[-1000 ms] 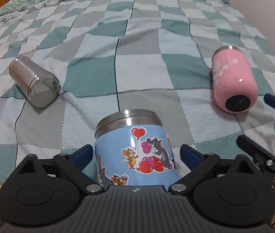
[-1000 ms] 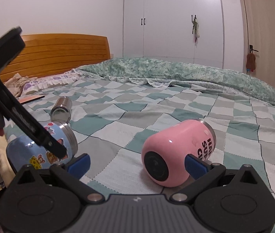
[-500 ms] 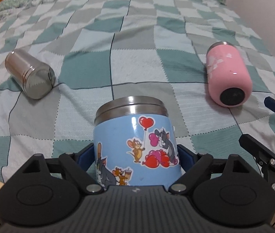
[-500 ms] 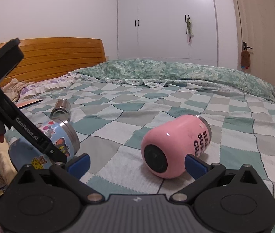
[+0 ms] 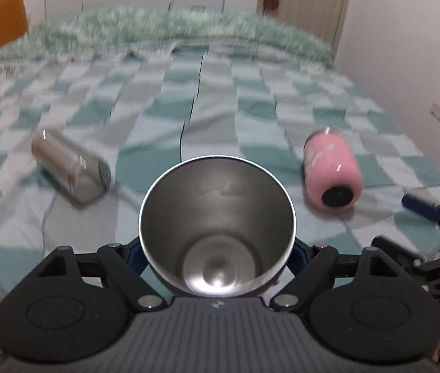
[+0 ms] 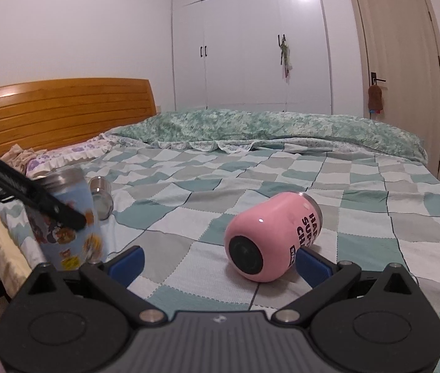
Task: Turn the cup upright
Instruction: 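Carry the blue cup rim-up with the left tool and lower it beside the pink cup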
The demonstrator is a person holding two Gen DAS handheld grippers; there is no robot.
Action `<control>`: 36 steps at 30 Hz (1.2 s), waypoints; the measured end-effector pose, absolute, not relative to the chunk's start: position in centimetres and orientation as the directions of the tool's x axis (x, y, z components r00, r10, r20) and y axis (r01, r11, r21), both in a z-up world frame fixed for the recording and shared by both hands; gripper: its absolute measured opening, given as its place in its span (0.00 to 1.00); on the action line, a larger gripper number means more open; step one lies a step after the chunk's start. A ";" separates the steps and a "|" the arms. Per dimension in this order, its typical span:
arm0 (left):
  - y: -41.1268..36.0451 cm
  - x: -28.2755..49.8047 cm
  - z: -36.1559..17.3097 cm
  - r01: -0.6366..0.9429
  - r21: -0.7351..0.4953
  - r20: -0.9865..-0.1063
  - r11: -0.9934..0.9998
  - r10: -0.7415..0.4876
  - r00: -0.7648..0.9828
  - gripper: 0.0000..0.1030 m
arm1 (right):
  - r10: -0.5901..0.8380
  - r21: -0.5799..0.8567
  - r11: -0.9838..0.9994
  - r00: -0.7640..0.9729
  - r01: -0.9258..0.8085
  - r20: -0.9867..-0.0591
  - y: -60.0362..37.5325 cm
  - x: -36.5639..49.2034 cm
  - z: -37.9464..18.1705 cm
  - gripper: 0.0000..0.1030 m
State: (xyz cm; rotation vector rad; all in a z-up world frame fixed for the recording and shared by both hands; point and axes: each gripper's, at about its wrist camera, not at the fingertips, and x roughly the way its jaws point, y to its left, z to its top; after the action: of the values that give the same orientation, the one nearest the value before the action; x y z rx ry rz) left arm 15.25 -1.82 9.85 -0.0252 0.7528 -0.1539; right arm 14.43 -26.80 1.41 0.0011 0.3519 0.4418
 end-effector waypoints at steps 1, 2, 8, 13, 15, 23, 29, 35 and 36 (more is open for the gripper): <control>-1.9 15.2 10.5 0.135 -0.074 -0.656 0.988 -0.150 0.740 0.82 | 0.413 0.077 0.908 0.849 -0.412 -0.330 -26.8 14.4 1.5 1.00; -2.0 15.2 11.0 0.141 -0.077 -0.636 0.987 -0.157 0.755 0.82 | 0.408 0.077 0.911 0.853 -0.406 -0.326 -26.8 14.4 1.5 1.00; -3.7 16.5 12.1 0.173 -0.075 -0.539 0.982 -0.186 0.822 0.83 | 0.365 0.085 0.930 0.880 -0.356 -0.304 -27.4 14.9 1.5 1.00; -6.7 17.8 10.8 0.200 0.011 -0.437 0.980 -0.175 0.882 0.83 | 0.326 0.076 0.945 0.905 -0.318 -0.275 -28.4 15.0 1.5 1.00; -7.8 18.7 9.8 0.211 0.016 -0.418 0.977 -0.185 0.889 0.83 | 0.311 0.073 0.950 0.912 -0.302 -0.268 -28.9 15.2 1.4 1.00; -10.9 22.9 5.4 0.228 -0.007 -0.437 0.974 -0.208 0.875 0.83 | 0.258 0.060 0.966 0.926 -0.251 -0.274 -31.1 16.4 0.8 1.00; -10.3 25.0 4.6 0.221 -0.018 -0.557 0.975 -0.193 0.807 0.83 | 0.248 0.062 0.969 0.925 -0.241 -0.287 -31.8 16.9 0.0 1.00; -10.5 26.8 4.3 0.246 -0.002 -0.609 0.969 -0.196 0.769 0.83 | 0.242 0.067 0.970 0.926 -0.233 -0.291 -31.8 17.4 -0.7 1.00; -10.6 26.9 4.2 0.245 0.000 -0.607 0.969 -0.195 0.771 0.83 | 0.241 0.068 0.971 0.926 -0.231 -0.291 -31.8 17.4 -0.7 1.00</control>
State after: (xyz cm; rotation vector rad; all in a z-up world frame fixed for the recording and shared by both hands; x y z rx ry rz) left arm 26.94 -10.63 4.23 0.0810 0.6486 -0.2388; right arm 17.39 -31.85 -0.74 0.0332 0.3024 0.2418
